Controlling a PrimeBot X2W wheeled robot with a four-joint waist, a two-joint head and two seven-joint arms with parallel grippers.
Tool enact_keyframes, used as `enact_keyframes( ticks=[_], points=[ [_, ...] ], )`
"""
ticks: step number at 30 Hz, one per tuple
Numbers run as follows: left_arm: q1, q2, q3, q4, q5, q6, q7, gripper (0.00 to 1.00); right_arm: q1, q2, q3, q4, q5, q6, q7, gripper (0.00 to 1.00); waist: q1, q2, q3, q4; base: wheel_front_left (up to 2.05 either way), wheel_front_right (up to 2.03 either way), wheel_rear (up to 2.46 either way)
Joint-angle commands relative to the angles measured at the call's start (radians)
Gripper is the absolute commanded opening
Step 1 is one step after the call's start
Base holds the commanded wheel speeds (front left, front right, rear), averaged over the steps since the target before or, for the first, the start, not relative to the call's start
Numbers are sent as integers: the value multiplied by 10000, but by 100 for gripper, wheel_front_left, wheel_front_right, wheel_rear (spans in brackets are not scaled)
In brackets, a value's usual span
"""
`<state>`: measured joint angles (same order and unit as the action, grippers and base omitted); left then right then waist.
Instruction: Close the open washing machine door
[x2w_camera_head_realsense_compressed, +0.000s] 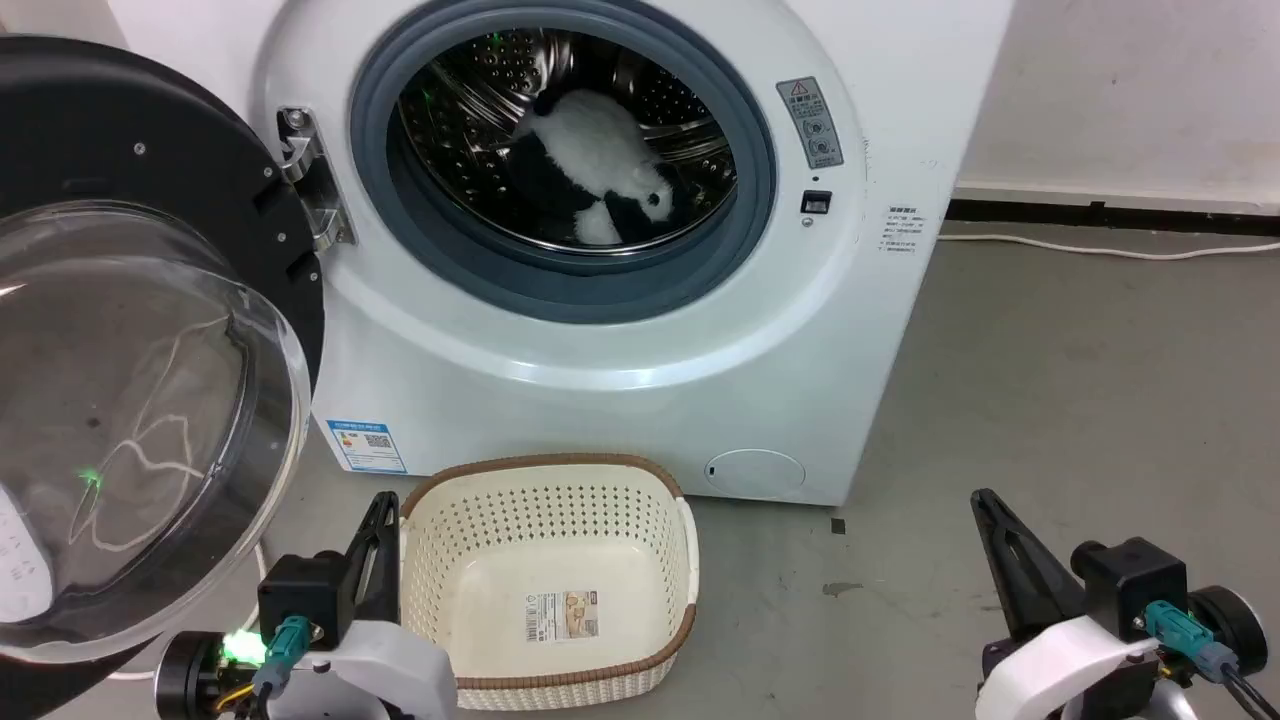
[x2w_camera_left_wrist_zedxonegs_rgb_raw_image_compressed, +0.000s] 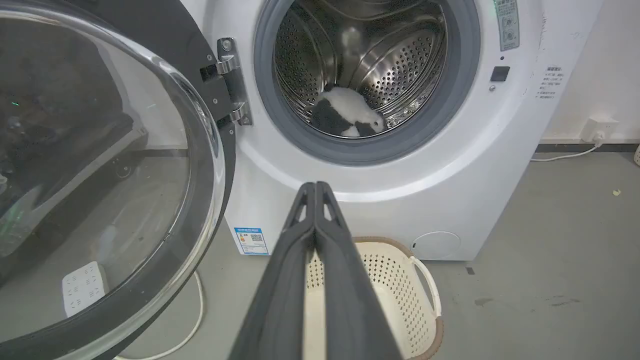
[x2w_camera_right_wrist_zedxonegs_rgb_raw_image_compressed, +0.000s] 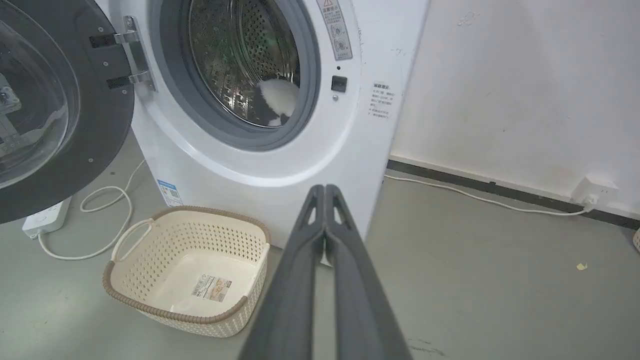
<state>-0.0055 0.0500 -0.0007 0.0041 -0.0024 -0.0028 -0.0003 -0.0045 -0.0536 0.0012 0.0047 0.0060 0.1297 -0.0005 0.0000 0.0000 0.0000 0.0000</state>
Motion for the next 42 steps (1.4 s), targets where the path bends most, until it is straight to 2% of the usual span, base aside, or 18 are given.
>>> enact_keyframes(
  ticks=[1,42],
  points=[
    [55,3,7,-41,24,28,3,0,45,34,-12,-47,-60,10,5,0,0,0,0,0,0,0,0],
    [55,3,7,-41,24,28,3,0,45,34,-12,-47,-60,10,5,0,0,0,0,0,0,0,0]
  ],
)
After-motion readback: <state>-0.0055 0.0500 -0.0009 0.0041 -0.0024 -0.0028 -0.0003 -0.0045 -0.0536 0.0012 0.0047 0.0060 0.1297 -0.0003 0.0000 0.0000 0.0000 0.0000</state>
